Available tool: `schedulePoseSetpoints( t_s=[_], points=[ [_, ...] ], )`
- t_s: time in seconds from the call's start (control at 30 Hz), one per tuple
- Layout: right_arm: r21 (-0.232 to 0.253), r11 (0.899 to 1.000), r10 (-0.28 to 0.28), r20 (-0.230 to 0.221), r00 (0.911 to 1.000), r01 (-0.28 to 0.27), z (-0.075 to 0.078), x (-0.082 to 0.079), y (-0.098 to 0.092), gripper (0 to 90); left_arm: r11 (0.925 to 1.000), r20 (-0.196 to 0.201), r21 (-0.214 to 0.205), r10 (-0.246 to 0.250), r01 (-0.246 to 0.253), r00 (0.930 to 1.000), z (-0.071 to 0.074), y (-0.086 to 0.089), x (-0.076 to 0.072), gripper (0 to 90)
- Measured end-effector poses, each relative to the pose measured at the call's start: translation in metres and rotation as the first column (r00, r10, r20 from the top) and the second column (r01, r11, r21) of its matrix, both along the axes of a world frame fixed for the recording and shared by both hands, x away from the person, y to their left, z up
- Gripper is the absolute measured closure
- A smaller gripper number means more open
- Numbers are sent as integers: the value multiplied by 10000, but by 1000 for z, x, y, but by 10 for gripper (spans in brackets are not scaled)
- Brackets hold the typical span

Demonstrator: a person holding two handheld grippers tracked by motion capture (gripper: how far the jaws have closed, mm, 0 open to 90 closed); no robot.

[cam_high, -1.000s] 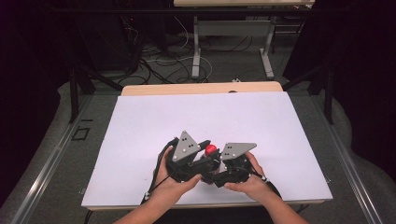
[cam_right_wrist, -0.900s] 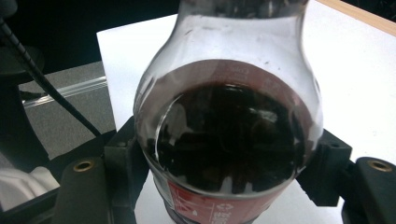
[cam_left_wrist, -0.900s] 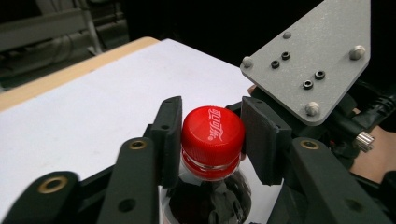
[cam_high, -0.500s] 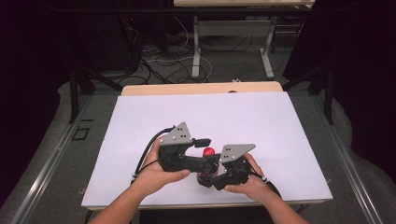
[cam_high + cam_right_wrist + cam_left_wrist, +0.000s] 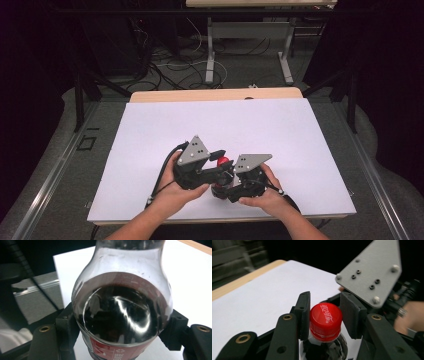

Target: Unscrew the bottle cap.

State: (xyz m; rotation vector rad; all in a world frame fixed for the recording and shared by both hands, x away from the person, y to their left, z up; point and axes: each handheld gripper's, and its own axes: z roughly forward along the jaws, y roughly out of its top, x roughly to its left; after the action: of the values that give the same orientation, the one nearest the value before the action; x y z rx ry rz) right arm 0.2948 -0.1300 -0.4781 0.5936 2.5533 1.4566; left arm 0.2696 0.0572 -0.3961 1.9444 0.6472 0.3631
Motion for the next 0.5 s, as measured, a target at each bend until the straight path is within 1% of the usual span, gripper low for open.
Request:
schedulePoseSetpoints(
  t_s=[0.03, 0.07, 0.13, 0.17, 0.23, 0.27, 0.3, 0.33, 0.43, 0.5],
  points=[
    [-61, 9999, -108, -43, 9999, 108, -1, 0, 0, 292, 9997, 120, 130, 197, -199, 9997, -1, -3, -2, 617],
    [-179, 9998, -114, -89, 9999, 112, -1, 1, -1, 291, 9991, 241, 147, 402, -406, 9989, -1, -6, -4, 616],
    [22, 9998, -220, -78, 9997, 220, -1, 2, -1, 291, 9986, 347, 150, 496, -501, 9982, -1, -9, -5, 616],
    [-79, 9997, -224, -122, 9997, 223, 0, 2, -3, 292, 9985, 298, 81, 533, -536, 9981, -1, -9, -4, 617],
    [15, 9995, -322, -63, 9995, 322, 0, 2, -4, 291, 9991, 187, -46, 415, -415, 9990, 1, -9, -2, 617],
    [37, 9996, -286, -195, 9994, 287, 1, 2, -5, 292, 9992, 112, -56, 385, -385, 9992, 2, -8, -1, 616],
    [48, 9996, -280, -146, 9995, 281, 2, 2, -5, 292, 9994, 69, -70, 335, -334, 9994, 2, -8, 0, 616],
    [78, 9996, -263, 8, 9997, 263, 1, 2, -5, 291, 9995, 23, -67, 323, -323, 9995, 3, -8, 0, 616],
    [-11, 9995, -323, 140, 9994, 324, 1, 3, -5, 291, 9997, -71, -64, 248, -248, 9997, 4, -7, 1, 617],
    [16, 9996, -283, 112, 9995, 282, 1, 3, -5, 292, 9996, -117, -63, 273, -274, 9996, 4, -7, 1, 616]
  ],
)
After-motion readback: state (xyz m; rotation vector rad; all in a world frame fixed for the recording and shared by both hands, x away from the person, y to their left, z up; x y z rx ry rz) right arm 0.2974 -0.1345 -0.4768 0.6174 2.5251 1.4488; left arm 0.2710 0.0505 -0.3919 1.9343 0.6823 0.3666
